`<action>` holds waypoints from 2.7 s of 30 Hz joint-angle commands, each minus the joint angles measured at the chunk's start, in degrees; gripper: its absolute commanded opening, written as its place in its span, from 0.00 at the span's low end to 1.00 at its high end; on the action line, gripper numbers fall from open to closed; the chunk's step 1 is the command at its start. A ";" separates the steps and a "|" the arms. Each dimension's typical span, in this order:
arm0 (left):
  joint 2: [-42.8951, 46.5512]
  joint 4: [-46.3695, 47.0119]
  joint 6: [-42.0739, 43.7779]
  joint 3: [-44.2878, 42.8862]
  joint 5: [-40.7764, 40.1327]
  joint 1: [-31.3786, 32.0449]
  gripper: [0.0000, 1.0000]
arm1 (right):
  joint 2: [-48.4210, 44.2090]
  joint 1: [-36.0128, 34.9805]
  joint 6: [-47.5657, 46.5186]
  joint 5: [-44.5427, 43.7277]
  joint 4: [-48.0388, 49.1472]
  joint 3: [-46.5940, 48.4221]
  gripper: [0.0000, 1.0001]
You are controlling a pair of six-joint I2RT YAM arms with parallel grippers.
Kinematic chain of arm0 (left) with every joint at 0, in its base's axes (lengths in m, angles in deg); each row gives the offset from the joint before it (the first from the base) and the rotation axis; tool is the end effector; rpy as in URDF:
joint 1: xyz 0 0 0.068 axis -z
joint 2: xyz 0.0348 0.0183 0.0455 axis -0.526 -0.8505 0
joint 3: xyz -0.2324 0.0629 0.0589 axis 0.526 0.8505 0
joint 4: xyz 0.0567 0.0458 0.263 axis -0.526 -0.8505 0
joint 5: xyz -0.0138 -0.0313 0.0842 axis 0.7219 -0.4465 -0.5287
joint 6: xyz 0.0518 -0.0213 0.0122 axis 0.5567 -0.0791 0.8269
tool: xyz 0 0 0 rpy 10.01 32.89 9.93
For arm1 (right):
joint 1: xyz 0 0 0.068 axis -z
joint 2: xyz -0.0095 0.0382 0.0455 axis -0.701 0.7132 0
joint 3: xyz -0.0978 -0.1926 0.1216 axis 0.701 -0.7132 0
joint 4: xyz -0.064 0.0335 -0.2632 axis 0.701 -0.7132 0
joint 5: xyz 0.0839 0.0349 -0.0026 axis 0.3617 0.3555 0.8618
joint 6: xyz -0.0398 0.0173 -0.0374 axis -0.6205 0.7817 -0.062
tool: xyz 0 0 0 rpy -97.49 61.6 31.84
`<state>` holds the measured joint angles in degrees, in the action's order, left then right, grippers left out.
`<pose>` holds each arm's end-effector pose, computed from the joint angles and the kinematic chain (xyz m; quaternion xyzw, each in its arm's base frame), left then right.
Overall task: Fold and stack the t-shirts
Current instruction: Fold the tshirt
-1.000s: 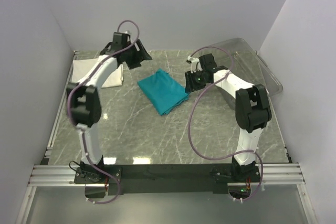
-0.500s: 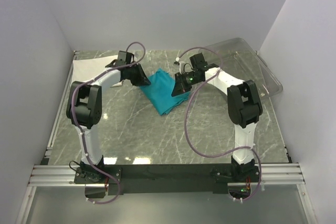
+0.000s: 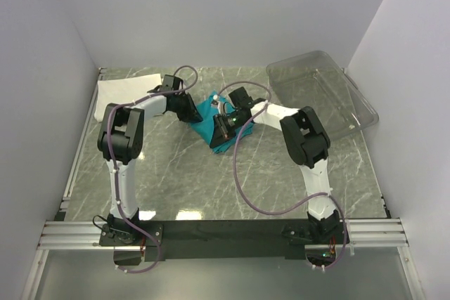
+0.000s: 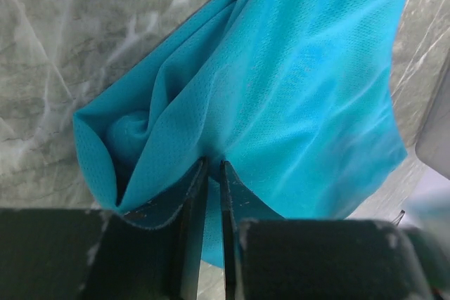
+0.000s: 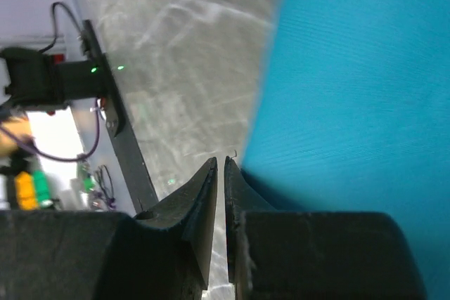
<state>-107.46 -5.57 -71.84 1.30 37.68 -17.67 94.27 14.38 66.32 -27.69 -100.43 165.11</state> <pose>0.4307 -0.1254 0.1163 -0.1242 0.9287 -0.3063 0.1682 0.3693 0.2528 0.1172 -0.2830 0.8165 0.4982 0.0706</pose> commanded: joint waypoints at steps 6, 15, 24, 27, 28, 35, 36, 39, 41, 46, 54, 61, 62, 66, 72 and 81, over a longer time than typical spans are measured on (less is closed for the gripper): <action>-1.01 0.74 0.41 -2.37 -1.79 0.00 0.30 | 2.28 2.35 8.25 -5.72 3.45 -1.12 0.13; 0.57 3.20 -3.72 -1.31 0.22 -4.39 0.51 | 0.61 4.73 -0.67 3.84 -0.93 -2.98 0.13; 6.02 9.53 -3.89 -4.83 9.19 -4.05 0.55 | -5.54 10.78 -11.99 14.43 -12.81 7.03 0.13; 7.34 10.24 -4.60 -4.74 11.21 -3.43 0.56 | -4.49 12.20 -4.54 8.18 -8.87 8.62 0.13; 7.86 10.32 -4.69 -4.40 12.17 -3.34 0.56 | -3.27 13.07 -2.76 7.73 -7.46 9.06 0.14; 9.10 13.04 -6.44 2.36 15.60 -2.02 0.46 | 5.61 13.25 8.93 1.50 -4.38 17.85 0.08; 8.84 13.40 -6.79 2.98 16.05 -1.94 0.45 | 6.49 13.25 9.91 -1.12 -4.29 18.29 0.07; 8.05 14.54 -6.97 5.27 17.36 -1.59 0.41 | 7.55 13.34 12.29 -5.00 -4.11 18.30 0.06; 6.73 14.46 -6.89 6.32 17.54 -1.32 0.38 | 7.90 13.43 12.82 -9.13 -4.72 17.69 0.06; 4.01 13.50 -5.22 8.26 16.23 -1.23 0.38 | 8.34 13.78 12.56 -17.82 -6.83 16.63 0.04; 1.37 9.80 -3.37 7.56 11.83 -1.41 0.43 | 7.64 15.19 12.20 -24.70 -9.12 15.48 0.04; 7.77 12.52 -1.27 2.05 10.61 -1.41 0.57 | 4.04 15.45 2.56 -14.79 -11.31 18.03 0.17; 8.48 12.78 -0.83 0.98 9.38 -1.41 0.58 | 3.16 15.45 -1.81 -12.51 -11.84 18.29 0.20; 6.49 13.93 -1.78 -6.12 7.08 -1.58 0.63 | -4.29 15.71 -7.31 -4.41 -10.45 14.09 0.28; -5.29 17.34 -10.37 -14.93 10.33 -1.67 0.47 | -10.37 15.54 -11.70 -0.71 -9.12 7.84 0.28; -17.42 19.29 -15.32 -28.97 8.14 -1.67 0.36 | -16.79 15.63 -13.46 -0.97 -7.98 -1.47 0.27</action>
<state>-123.19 12.00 -85.29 -20.53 46.47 -19.33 81.03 29.65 54.39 -29.54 -109.61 166.11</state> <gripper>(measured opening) 0.369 0.276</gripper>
